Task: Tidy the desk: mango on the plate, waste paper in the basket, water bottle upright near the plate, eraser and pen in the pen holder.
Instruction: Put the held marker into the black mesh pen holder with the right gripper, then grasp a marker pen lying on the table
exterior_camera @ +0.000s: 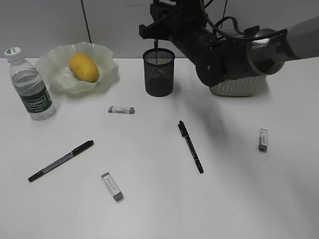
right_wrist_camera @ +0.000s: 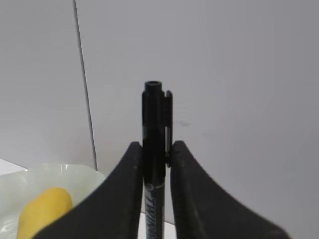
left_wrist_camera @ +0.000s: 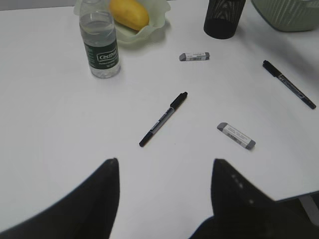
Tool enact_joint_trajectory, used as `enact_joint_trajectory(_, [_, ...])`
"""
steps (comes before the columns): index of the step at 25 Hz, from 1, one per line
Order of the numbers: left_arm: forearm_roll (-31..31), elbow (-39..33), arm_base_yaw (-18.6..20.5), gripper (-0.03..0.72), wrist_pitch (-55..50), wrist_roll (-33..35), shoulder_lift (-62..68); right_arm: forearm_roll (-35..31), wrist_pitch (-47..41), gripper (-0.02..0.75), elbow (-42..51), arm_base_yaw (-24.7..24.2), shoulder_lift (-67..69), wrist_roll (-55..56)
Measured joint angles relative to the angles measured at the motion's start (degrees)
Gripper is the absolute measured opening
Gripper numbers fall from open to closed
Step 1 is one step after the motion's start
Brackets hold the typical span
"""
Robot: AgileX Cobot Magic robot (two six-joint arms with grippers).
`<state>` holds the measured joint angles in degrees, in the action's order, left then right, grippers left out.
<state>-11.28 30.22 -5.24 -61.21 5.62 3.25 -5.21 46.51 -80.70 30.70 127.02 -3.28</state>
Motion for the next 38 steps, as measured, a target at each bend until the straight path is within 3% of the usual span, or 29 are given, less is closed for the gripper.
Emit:
enact_joint_trajectory(7, [0.0,0.0,0.0,0.445,0.0,0.0,0.0,-2.98,-0.53,0.158,-1.11,0.0,5.14,0.0])
enact_joint_trajectory(9, [0.0,0.0,0.0,0.444,0.0,0.0,0.0,-4.81,-1.08,0.214,-1.11,0.0,5.87,0.0])
enact_joint_trajectory(13, [0.0,0.0,0.0,0.444,0.0,0.0,0.0,-5.37,-1.51,0.425,-1.2,-0.06,6.11,0.0])
enact_joint_trajectory(17, [0.0,0.0,0.0,0.444,0.0,0.0,0.0,-4.38,-6.51,0.494,-1.25,-0.06,2.93,0.0])
enact_joint_trajectory(21, [0.0,0.0,0.0,0.444,0.0,0.0,0.0,-3.36,-21.13,0.503,-1.27,-0.06,-4.33,0.0])
enact_joint_trajectory(33, [0.0,0.0,0.0,0.439,0.0,0.0,0.0,1.7,-87.77,0.449,-1.38,-0.06,-23.2,0.0])
enact_joint_trajectory(38, [0.0,0.0,0.0,0.439,0.0,0.0,0.0,6.23,-99.91,0.438,-1.03,-0.06,-26.98,0.51])
